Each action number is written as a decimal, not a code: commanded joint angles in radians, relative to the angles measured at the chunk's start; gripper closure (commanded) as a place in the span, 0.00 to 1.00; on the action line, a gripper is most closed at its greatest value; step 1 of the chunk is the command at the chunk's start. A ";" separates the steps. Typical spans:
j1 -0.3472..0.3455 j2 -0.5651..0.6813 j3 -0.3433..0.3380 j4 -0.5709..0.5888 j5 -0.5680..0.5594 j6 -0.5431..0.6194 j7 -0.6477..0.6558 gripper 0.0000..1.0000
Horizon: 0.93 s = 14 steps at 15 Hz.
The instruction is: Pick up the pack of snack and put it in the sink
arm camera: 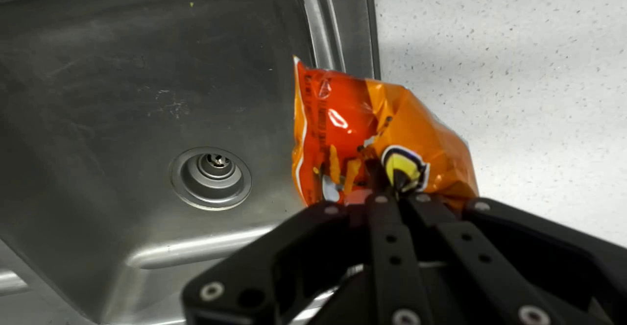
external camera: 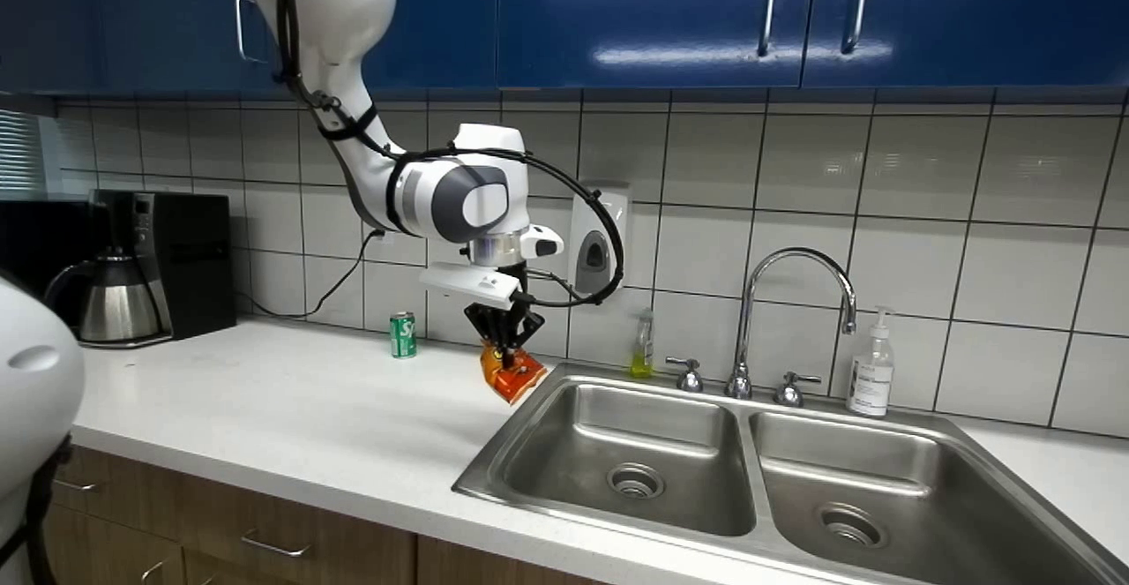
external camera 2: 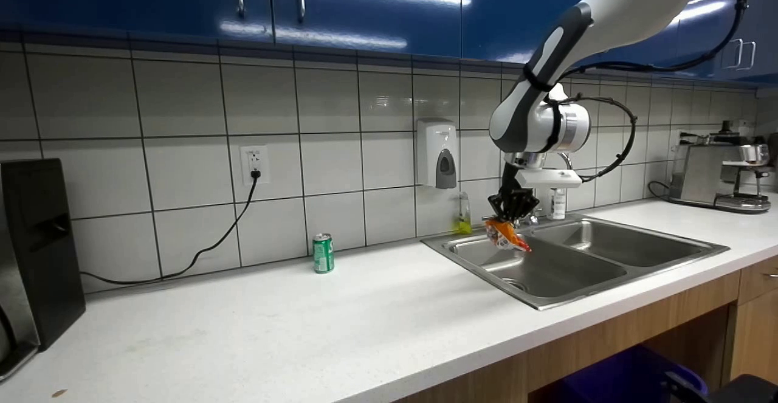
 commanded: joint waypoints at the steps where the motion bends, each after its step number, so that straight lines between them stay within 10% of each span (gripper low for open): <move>1: -0.019 -0.052 0.001 -0.036 -0.037 -0.005 0.053 1.00; 14: -0.015 -0.004 0.005 -0.020 0.000 0.028 0.023 1.00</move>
